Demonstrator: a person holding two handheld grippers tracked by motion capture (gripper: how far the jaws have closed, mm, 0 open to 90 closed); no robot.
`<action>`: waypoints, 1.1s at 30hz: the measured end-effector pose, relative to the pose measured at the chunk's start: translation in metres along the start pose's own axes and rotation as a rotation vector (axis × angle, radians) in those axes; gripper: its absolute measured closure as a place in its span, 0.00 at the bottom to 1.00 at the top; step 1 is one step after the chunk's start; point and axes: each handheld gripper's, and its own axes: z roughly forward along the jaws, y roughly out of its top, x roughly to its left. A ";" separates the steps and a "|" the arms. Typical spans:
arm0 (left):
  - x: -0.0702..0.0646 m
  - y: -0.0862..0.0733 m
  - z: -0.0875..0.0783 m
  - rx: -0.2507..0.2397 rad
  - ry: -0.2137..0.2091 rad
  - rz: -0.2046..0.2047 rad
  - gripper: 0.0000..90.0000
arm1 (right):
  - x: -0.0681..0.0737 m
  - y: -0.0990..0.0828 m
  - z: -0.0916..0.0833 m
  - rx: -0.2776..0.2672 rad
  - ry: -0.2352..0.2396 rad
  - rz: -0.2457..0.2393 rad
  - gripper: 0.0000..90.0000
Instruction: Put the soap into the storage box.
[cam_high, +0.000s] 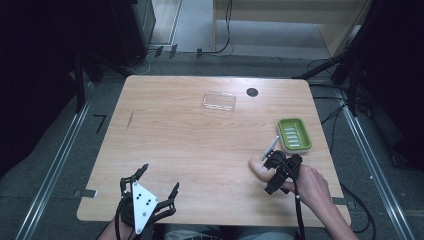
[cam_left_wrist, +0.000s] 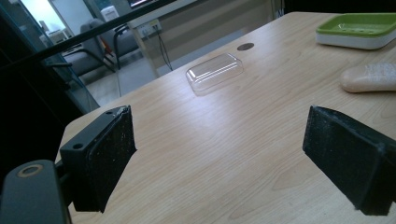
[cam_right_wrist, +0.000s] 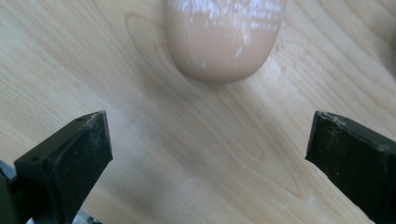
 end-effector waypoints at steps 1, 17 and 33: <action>0.000 0.000 0.000 0.000 -0.001 0.001 0.11 | 0.000 0.001 -0.001 0.000 0.001 0.001 0.00; 0.000 0.000 0.000 -0.001 0.000 0.000 0.11 | -0.003 0.031 0.001 -0.010 0.020 0.015 0.00; 0.000 0.000 0.000 0.000 0.001 0.003 0.11 | -0.009 0.052 0.015 0.015 0.045 0.028 0.00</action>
